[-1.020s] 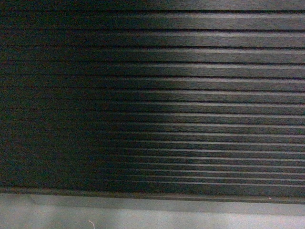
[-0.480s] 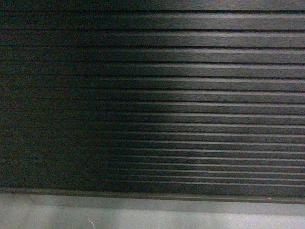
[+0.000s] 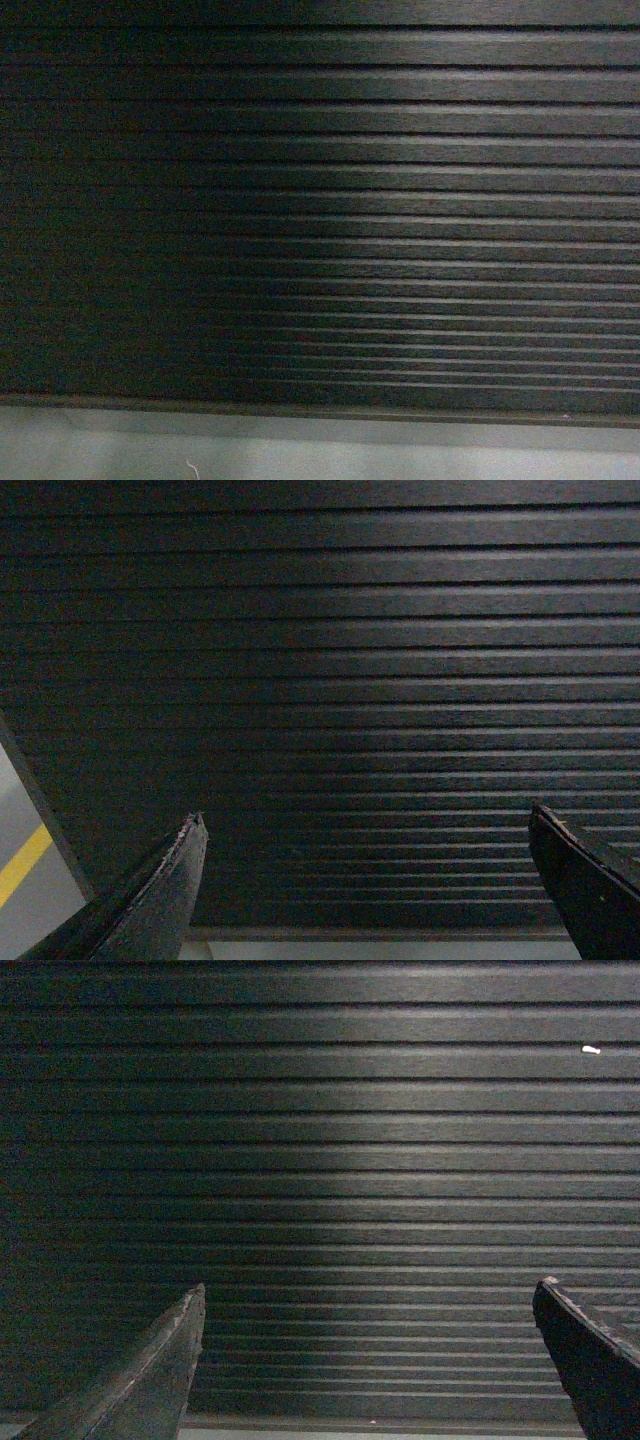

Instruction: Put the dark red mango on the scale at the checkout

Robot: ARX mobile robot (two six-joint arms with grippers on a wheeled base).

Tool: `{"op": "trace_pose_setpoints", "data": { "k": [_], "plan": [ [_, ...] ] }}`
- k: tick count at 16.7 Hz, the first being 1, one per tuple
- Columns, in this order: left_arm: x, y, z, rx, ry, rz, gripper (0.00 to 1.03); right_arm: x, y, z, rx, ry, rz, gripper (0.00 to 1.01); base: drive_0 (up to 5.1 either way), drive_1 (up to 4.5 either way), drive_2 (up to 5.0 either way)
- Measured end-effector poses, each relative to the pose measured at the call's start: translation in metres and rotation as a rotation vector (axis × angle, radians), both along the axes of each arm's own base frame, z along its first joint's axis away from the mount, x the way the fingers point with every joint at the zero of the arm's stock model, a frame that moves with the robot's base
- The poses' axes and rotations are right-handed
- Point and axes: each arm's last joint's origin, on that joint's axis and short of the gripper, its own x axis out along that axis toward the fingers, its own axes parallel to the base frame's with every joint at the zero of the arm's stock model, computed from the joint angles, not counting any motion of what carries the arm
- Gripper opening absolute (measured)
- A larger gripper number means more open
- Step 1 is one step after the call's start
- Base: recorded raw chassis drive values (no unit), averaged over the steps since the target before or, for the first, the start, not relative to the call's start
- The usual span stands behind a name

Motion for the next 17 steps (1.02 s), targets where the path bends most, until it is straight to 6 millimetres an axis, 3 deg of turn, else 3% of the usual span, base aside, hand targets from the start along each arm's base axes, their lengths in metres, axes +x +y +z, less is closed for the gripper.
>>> {"op": "trace_pose_setpoints", "data": {
  "k": [17],
  "plan": [
    [0.0, 0.0, 0.0002, 0.0, -0.002, 0.0, 0.98, 0.0, 0.0, 0.0002, 0.001, -0.002, 0.0, 0.98, 0.0, 0.0, 0.0]
  ]
}}
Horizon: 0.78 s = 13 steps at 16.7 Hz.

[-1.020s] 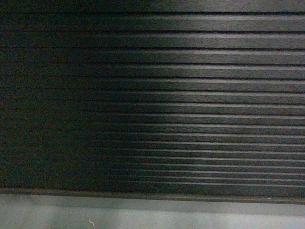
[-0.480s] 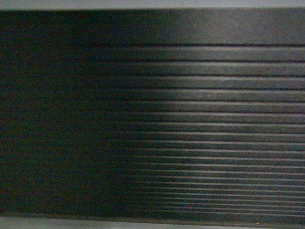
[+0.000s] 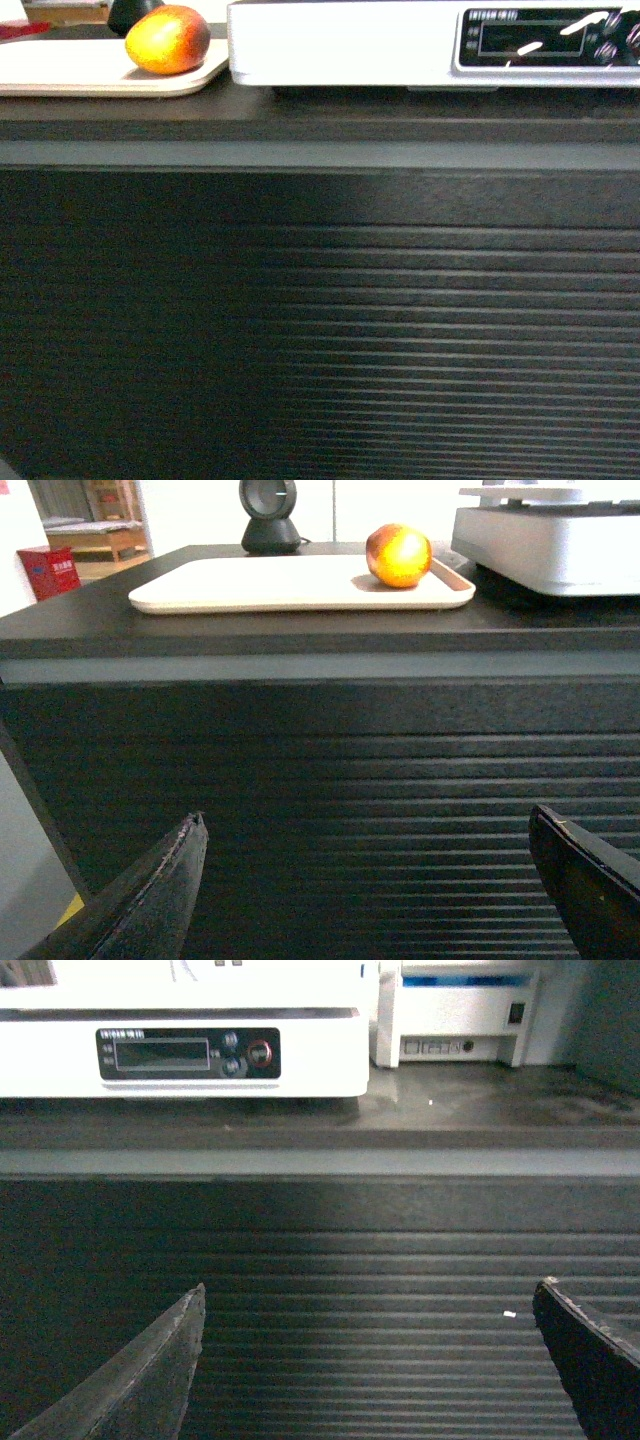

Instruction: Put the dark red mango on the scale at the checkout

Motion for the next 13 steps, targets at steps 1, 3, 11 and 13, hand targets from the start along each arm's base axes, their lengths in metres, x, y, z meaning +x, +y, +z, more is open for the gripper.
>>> {"op": "trace_pose_setpoints", "data": {
  "k": [1, 3, 11, 13],
  "plan": [
    [0.0, 0.0, -0.0001, 0.0, 0.002, 0.0, 0.98, 0.0, 0.0, 0.0002, -0.001, -0.002, 0.001, 0.98, 0.0, 0.0, 0.0],
    [0.0, 0.0, 0.0, 0.0, 0.0, 0.0, 0.98, 0.0, 0.0, 0.0, 0.0, 0.0, 0.0, 0.98, 0.0, 0.0, 0.0],
    [0.0, 0.0, 0.0006, 0.0, -0.005, 0.001, 0.98, 0.0, 0.0, 0.001, -0.001, -0.011, 0.0, 0.98, 0.0, 0.0, 0.0],
    [0.0, 0.0, 0.0009, 0.0, -0.007, -0.001, 0.98, 0.0, 0.0, 0.0004, -0.001, -0.005, 0.0, 0.98, 0.0, 0.0, 0.0]
  ]
}}
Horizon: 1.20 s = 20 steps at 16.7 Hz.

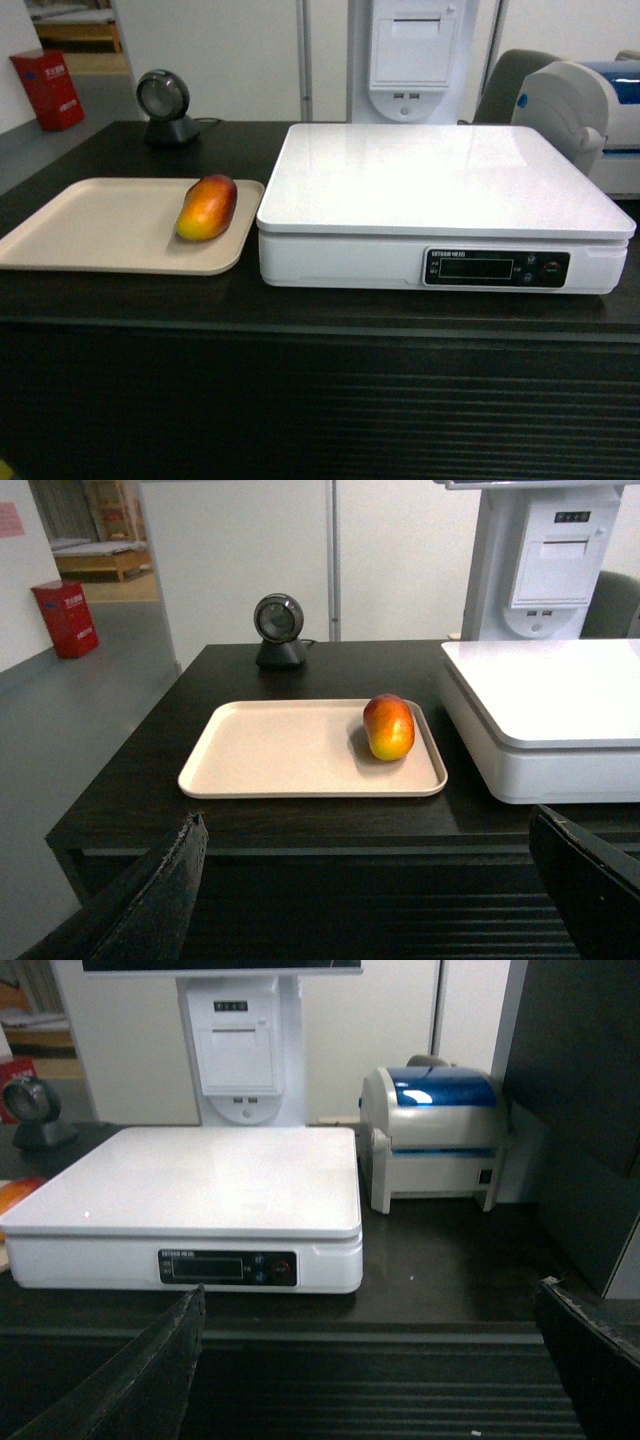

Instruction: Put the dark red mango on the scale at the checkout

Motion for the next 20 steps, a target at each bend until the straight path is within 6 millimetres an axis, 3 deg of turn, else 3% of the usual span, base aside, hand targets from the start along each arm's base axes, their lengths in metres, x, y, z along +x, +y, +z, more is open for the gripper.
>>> {"op": "trace_pose_setpoints", "data": {
  "k": [20],
  "plan": [
    [0.0, 0.0, -0.0007, 0.0, 0.006, 0.002, 0.98, 0.0, 0.0, -0.0003, 0.0, 0.003, 0.0, 0.98, 0.0, 0.0, 0.0]
  ]
}}
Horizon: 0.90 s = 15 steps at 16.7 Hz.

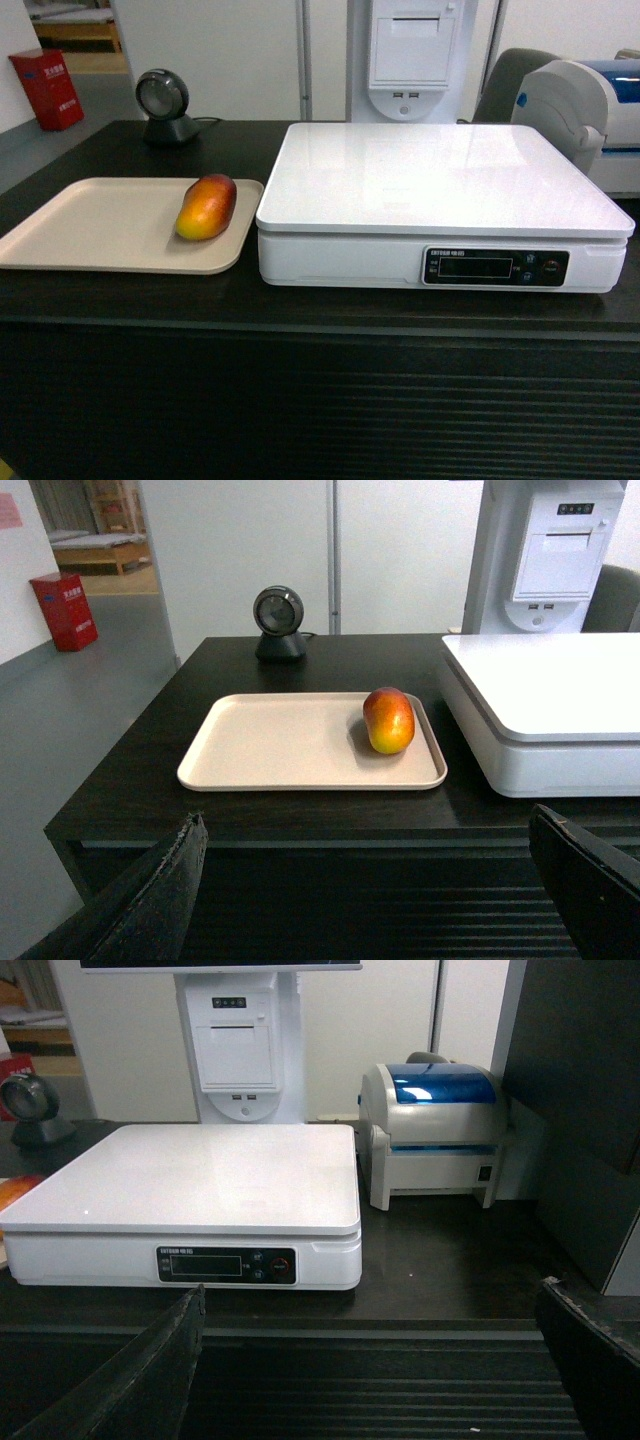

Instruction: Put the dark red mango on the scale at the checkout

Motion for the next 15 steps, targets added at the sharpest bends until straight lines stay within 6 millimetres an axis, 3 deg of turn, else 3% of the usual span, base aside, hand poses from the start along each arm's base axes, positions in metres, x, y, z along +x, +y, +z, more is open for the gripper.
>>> {"op": "trace_pose_setpoints", "data": {
  "k": [6, 8, 13, 15],
  "plan": [
    [0.0, 0.0, 0.0, 0.0, 0.0, 0.0, 0.98, 0.0, 0.0, 0.0, 0.0, 0.0, 0.0, 0.98, 0.0, 0.0, 0.0],
    [0.003, -0.006, 0.001, -0.065, 0.203, 0.103, 0.98, 0.0, 0.0, 0.0, 0.001, 0.0, -0.002, 0.98, 0.0, 0.0, 0.0],
    [0.026, -0.036, 0.039, -0.117, 0.121, 0.136, 0.98, 0.0, 0.0, 0.0, 0.0, 0.0, 0.0, 0.98, 0.0, 0.0, 0.0],
    [0.037, -0.039, 0.044, -0.119, 0.111, 0.116, 0.98, 0.0, 0.0, 0.0, 0.0, 0.0, 0.0, 0.98, 0.0, 0.0, 0.0]
  ]
}}
